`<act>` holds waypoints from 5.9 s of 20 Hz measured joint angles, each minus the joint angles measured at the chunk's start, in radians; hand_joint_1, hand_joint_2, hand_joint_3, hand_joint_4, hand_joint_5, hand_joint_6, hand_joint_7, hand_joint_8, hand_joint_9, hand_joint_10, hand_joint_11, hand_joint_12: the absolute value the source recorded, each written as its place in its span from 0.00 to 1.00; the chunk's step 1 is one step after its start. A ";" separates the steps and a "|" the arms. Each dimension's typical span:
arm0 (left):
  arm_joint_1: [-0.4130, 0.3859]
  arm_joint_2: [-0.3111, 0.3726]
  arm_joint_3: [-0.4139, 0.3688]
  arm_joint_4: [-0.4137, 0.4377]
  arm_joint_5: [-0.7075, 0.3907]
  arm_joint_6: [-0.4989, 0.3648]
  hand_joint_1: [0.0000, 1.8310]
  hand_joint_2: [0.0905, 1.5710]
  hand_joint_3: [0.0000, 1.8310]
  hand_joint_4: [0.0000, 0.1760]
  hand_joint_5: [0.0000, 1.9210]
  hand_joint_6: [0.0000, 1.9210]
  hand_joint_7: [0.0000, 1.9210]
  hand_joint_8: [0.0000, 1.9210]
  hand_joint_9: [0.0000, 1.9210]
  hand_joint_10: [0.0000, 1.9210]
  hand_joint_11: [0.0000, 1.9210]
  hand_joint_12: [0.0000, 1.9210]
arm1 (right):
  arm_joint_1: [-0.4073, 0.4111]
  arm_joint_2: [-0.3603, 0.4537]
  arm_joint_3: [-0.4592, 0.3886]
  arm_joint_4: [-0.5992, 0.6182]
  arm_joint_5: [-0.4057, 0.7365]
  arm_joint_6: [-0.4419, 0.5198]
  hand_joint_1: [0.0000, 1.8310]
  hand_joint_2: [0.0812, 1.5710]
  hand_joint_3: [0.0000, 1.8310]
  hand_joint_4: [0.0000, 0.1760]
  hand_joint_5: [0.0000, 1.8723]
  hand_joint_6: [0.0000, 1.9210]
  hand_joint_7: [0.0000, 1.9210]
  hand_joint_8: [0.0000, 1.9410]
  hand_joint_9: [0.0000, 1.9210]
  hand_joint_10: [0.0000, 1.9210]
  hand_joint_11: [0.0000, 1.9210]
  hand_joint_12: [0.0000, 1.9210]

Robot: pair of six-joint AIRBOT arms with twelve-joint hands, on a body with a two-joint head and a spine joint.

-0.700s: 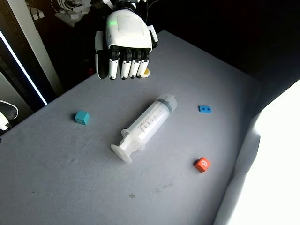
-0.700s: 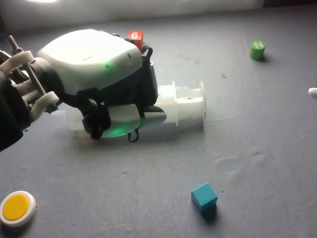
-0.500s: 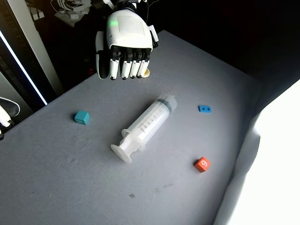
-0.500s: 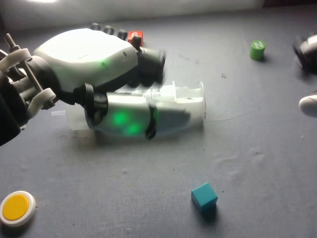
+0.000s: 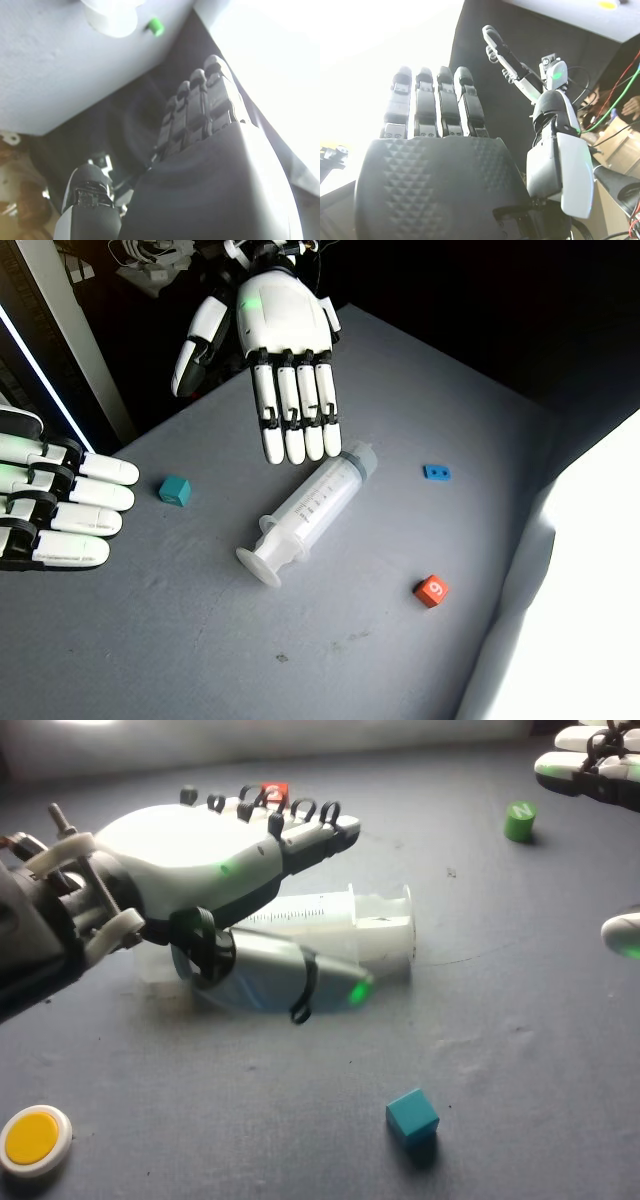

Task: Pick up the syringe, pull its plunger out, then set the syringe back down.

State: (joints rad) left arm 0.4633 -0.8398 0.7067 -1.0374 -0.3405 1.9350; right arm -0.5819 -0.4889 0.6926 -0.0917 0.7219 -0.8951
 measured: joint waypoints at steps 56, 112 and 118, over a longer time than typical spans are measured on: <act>0.152 -0.388 0.374 -0.297 -0.211 0.215 0.61 0.82 0.00 0.00 0.36 0.71 0.31 0.89 0.28 0.82 0.21 0.89 | -0.072 -0.012 -0.001 0.066 0.103 -0.038 0.18 0.73 0.00 0.00 0.13 0.00 0.11 0.00 0.09 0.00 0.00 0.18; -0.159 -0.190 0.177 -0.616 -0.209 0.532 0.62 0.81 0.00 0.00 0.38 0.70 0.33 0.84 0.28 0.79 0.19 0.89 | 0.203 -0.567 0.305 0.570 -0.144 0.071 0.73 0.79 0.00 0.00 0.40 0.62 0.36 0.78 0.33 0.85 0.22 0.84; -0.159 -0.190 0.177 -0.617 -0.206 0.532 0.62 0.81 0.00 0.00 0.38 0.71 0.33 0.84 0.29 0.79 0.20 0.89 | 0.203 -0.559 0.305 0.569 -0.163 0.068 0.73 0.79 0.00 0.00 0.39 0.65 0.36 0.76 0.34 0.84 0.22 0.82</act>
State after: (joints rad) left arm 0.3042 -1.0302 0.8837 -1.6543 -0.5461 2.4672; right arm -0.3790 -1.0481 0.9974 0.4774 0.5587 -0.8272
